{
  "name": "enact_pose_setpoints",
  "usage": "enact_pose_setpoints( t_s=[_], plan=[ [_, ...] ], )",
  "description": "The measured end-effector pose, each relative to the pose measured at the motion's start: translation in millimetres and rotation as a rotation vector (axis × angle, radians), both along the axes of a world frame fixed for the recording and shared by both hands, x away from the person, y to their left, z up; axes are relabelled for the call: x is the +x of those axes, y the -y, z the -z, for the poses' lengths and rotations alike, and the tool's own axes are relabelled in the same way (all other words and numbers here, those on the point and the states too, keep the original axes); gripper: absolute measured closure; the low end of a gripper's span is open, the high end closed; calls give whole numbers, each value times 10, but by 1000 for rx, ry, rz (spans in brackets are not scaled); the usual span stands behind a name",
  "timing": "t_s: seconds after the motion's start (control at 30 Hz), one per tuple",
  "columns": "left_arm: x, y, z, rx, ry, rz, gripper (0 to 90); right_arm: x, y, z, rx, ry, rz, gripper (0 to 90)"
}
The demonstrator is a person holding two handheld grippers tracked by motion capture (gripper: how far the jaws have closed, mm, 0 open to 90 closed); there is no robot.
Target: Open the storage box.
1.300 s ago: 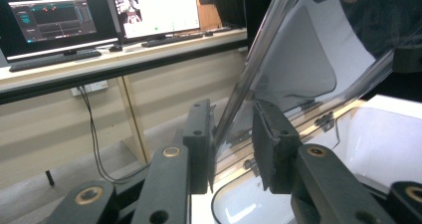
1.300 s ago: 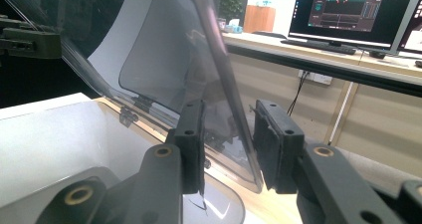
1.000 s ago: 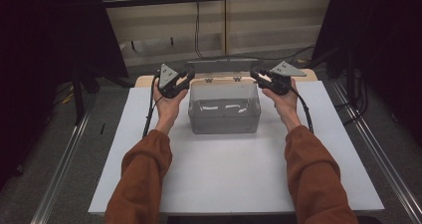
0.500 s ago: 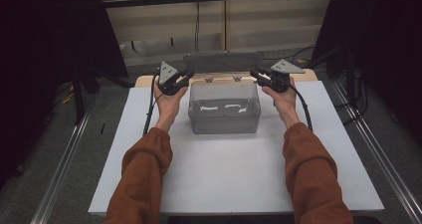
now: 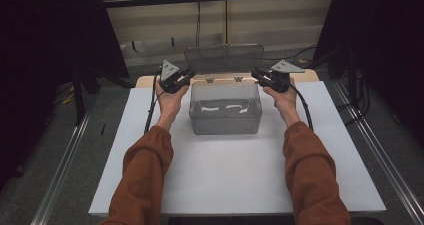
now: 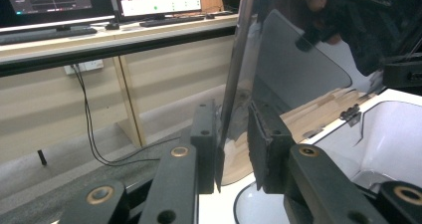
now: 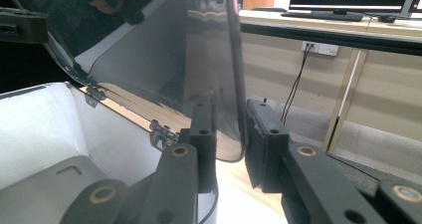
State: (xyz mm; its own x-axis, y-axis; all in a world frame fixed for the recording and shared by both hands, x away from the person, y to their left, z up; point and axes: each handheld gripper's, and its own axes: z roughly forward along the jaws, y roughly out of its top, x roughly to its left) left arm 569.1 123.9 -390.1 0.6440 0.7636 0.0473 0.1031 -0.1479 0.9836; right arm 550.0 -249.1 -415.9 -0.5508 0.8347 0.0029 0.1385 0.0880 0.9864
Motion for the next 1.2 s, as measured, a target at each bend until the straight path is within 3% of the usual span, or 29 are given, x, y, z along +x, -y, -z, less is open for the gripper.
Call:
enact_pose_setpoints(
  t_s=[0.2, 0.27, 0.33, 0.47, 0.57, 0.67, 0.8, 0.93, 0.97, 1.2],
  plan=[
    [58, 5, 22, -7, -23, 13, 708, 29, 0, -7, 5, -12, 2, 764],
    [81, -2, 24, -5, -44, 7, 706, 35, 6, -5, 14, -14, 2, 773],
    [98, 3, 41, -41, -69, -2, 706, 41, 11, -3, 18, -13, 5, 787],
    [128, 5, 89, -42, -101, -9, 706, 54, 18, -3, 19, -15, 8, 804],
    [148, 9, 96, -52, -112, -10, 706, 66, 24, 6, 25, -15, 11, 812],
    [170, 9, 91, -31, -122, -10, 709, 77, 29, 4, 28, -22, 11, 816],
    [197, 23, 123, -32, -138, -11, 712, 94, 35, -1, 30, -29, 5, 817],
    [235, 64, 183, -42, -162, -11, 712, 97, 42, 4, 37, -29, 0, 819],
    [239, 87, 195, -63, -165, -14, 712, 97, 41, 3, 37, -30, 1, 820],
    [266, 79, 173, -58, -188, -8, 713, 118, 48, 0, 55, -47, 4, 818]
  ],
)
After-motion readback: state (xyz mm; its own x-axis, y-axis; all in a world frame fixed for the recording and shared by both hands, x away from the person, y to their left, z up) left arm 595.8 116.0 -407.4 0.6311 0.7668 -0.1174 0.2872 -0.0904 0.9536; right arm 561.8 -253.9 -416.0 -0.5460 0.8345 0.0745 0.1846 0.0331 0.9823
